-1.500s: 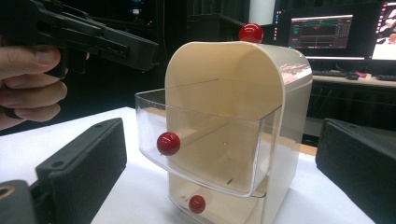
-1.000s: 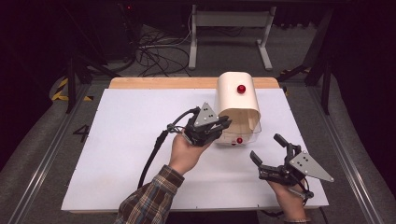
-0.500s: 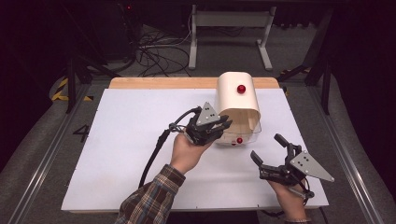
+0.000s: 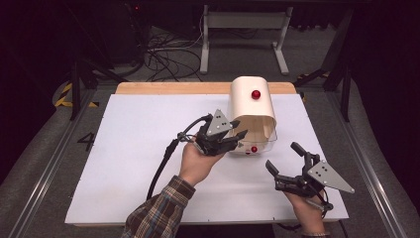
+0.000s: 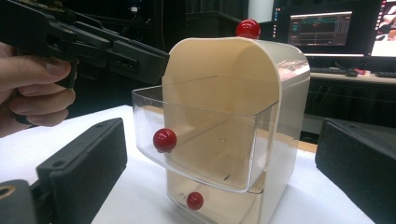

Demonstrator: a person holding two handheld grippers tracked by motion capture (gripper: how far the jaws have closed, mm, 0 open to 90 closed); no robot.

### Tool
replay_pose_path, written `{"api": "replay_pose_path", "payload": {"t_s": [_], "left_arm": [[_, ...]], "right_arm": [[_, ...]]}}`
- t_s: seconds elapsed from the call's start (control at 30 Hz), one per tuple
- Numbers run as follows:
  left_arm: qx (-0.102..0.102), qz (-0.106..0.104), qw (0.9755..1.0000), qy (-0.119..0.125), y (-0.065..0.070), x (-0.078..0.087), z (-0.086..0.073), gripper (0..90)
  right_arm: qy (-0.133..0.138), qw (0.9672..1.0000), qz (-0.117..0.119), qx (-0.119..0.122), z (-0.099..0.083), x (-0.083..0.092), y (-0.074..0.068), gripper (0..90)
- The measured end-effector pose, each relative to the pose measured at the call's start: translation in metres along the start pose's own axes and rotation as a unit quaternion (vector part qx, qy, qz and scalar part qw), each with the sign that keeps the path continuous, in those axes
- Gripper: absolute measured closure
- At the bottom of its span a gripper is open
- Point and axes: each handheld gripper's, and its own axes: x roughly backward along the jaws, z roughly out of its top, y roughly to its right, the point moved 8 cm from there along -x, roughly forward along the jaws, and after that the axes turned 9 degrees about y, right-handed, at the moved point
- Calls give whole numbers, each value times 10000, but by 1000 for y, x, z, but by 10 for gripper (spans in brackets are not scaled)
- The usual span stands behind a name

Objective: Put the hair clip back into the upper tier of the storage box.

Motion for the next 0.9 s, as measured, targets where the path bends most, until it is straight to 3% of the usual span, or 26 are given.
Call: {"api": "replay_pose_path", "payload": {"t_s": [0.23,0.6,0.9], "left_arm": [[-42,101,9999,99,-1,5,1,471],[-60,182,9998,106,-6,13,-2,368],[-14,305,9992,260,-11,24,-7,263]], "right_arm": [[-6,10000,12,7,0,0,-1,30],[-15,10000,16,17,-1,-1,-2,30],[-18,10000,-2,30,-1,-1,-2,30]]}}
